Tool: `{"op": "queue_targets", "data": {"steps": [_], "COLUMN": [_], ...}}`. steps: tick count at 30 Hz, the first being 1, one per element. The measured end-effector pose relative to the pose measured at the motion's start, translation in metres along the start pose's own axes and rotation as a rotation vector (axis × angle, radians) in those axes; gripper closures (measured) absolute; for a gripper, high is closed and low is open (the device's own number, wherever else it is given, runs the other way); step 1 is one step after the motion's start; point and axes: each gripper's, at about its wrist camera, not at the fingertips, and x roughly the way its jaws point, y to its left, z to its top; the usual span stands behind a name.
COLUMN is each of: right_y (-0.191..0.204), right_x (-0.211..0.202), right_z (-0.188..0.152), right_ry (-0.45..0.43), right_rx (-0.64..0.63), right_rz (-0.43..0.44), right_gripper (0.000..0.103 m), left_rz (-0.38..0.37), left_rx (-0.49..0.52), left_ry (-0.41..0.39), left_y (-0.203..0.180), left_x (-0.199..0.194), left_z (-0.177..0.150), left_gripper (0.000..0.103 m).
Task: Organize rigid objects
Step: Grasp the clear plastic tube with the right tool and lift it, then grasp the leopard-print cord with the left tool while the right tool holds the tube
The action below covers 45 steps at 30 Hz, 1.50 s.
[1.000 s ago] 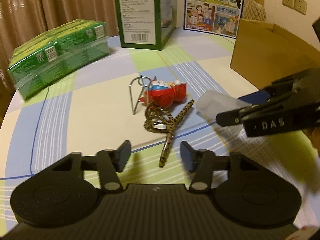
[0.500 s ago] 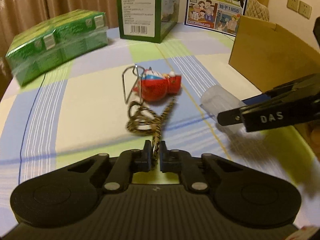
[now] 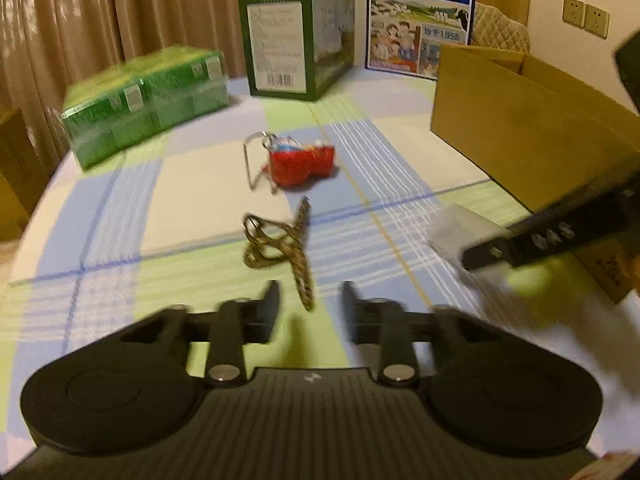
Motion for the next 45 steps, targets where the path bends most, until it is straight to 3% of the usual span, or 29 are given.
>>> {"op": "queue_targets", "data": {"steps": [2,6,11,15,16,18,22,26,34,42,45], "right_y": [-0.002,-0.011,-0.008,-0.003,-0.001,0.003,0.005,0.008,0.01,0.007,0.007], "right_x": [-0.001,0.005,0.012,0.019,0.021,0.024,0.026,0.029,0.032,0.029,0.029], "right_z": [-0.003,-0.006,0.0,0.006,0.008,0.01,0.015,0.02,0.028,0.031,0.032], "right_ry": [-0.002,0.017,-0.001,-0.001,0.005,0.016,0.028,0.027,0.014,0.001,0.0], "right_rx": [-0.011,-0.038,-0.069,-0.089,-0.101,-0.121,-0.091,-0.085,-0.077,-0.061,-0.058], "right_rz": [0.0,0.02,0.002,0.003,-0.004,-0.023,-0.017,-0.009,0.01,0.019,0.02], "right_gripper": [0.053,0.05,0.043,0.043,0.043,0.054,0.054,0.055,0.055,0.055,0.055], "left_rz": [0.016,0.031,0.041,0.049,0.052,0.06,0.052,0.037,0.048,0.043,0.045], "left_rx": [0.001,0.015,0.066,0.1,0.103,0.111,0.116,0.122,0.025,0.028,0.033], "left_ry": [-0.007,-0.002,0.006,0.008,0.01,0.012,-0.019,-0.028,-0.031,-0.028,-0.019], "left_y": [0.002,0.004,0.001,0.001,0.001,0.003,0.006,0.008,0.021,0.019,0.018], "left_x": [0.003,0.013,0.029,0.039,0.041,0.046,0.055,0.065,0.075,0.075,0.075], "left_z": [0.002,0.005,0.011,0.011,0.01,0.01,0.014,0.015,0.015,0.016,0.016], "left_gripper": [0.065,0.045,0.04,0.035,0.035,0.035,0.035,0.036,0.052,0.067,0.068]}}
